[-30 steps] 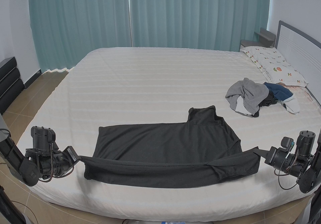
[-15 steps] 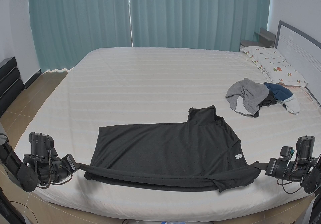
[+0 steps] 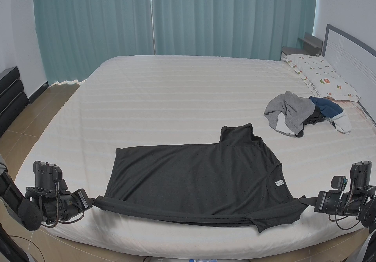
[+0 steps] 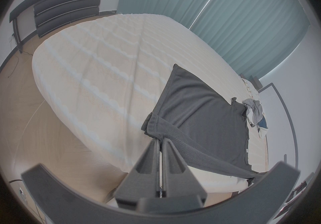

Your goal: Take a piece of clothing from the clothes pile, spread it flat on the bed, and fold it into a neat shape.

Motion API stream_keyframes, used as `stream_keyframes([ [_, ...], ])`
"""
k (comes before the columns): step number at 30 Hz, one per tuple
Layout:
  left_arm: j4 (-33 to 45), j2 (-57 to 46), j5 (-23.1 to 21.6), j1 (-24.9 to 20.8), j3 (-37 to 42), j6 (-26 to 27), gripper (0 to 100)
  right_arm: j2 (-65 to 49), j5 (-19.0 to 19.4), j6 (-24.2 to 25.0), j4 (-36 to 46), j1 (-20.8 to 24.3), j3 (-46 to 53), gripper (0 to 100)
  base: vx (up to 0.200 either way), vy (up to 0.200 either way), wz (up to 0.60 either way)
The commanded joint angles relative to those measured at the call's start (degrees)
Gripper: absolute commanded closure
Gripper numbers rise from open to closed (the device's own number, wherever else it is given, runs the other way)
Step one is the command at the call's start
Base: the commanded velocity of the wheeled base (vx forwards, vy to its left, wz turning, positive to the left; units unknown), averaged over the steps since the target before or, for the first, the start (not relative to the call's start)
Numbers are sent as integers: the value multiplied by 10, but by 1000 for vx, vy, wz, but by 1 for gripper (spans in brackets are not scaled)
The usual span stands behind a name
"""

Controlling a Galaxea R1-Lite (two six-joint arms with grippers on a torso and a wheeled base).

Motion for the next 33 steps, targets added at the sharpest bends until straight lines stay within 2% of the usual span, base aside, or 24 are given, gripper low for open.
stream_keyframes([
  [1, -4, 32, 1, -2, -19, -1, 100, 31, 1, -5, -6, 1, 5, 100, 0, 0, 0],
  [11, -4, 118, 4, 3, -108, -21, 100, 142, -9, -1, -91, 2, -67, 100, 0, 0, 0],
  [14, -2, 131, 9, 2, -132, -40, 100, 167, -18, 0, -95, 9, -94, 100, 0, 0, 0],
  [20, -3, 167, 11, 2, -163, -40, 100, 202, -20, 2, -96, 25, -134, 100, 0, 0, 0],
  [21, -5, 210, 6, 7, -242, -128, 100, 307, -42, 158, -201, 22, -230, 100, 0, 0, 0],
  [25, -6, 219, 6, 8, -242, -141, 100, 324, -43, 181, -237, 23, -217, 100, 0, 0, 0],
  [33, -25, 230, 6, 8, -243, -144, 100, 324, -42, 209, -243, 24, -220, 100, 0, 0, 0],
])
